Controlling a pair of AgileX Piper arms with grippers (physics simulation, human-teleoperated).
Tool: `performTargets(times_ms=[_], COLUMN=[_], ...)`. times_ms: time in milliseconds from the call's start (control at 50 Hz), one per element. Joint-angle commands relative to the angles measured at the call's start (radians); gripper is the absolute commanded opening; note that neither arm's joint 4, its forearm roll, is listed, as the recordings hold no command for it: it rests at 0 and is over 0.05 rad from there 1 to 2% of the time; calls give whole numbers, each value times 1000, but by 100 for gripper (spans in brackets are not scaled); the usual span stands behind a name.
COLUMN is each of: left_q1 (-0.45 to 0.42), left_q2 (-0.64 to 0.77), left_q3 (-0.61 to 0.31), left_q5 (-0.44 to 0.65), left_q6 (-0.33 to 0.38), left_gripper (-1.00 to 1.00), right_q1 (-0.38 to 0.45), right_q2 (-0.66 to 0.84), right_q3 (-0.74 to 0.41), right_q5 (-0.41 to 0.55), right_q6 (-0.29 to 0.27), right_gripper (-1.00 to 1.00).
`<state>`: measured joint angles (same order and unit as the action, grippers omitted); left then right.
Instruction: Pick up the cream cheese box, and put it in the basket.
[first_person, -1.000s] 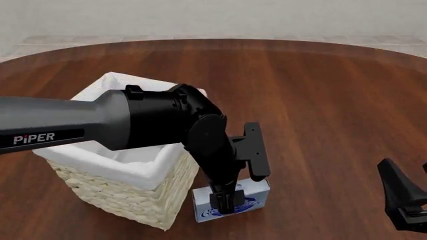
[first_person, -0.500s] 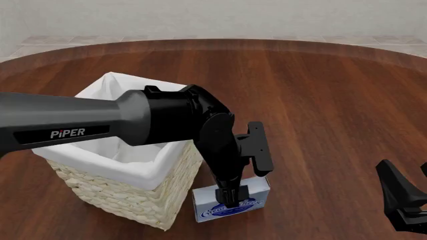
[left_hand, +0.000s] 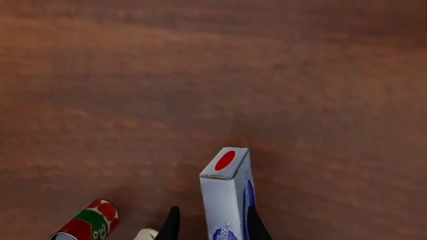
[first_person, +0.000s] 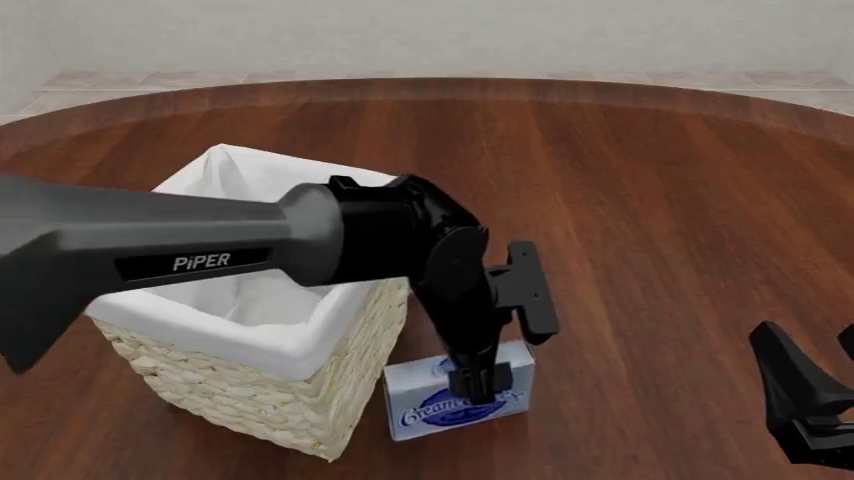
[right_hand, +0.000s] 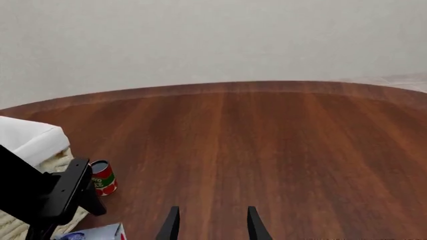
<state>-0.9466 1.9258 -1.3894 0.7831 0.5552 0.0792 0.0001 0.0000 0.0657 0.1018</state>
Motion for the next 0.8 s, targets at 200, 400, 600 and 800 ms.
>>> performTargets(times_ms=[200,400,600,800], left_q1=[-7,-16,-32,-28], left_q2=[72,104,113,120], left_q3=[-37,-14,-26,-34], left_q5=[-21,-50,-43,-43], left_q6=[-23,-39,-50,-44], left_gripper=[100,100,100,100], right_q1=[4,2,4,4], right_q2=[0,0,0,0], right_q3=[0,0,0,0], right_q5=[9,13,13,15], right_q6=[9,12,11,14], right_gripper=[100,100,100,100])
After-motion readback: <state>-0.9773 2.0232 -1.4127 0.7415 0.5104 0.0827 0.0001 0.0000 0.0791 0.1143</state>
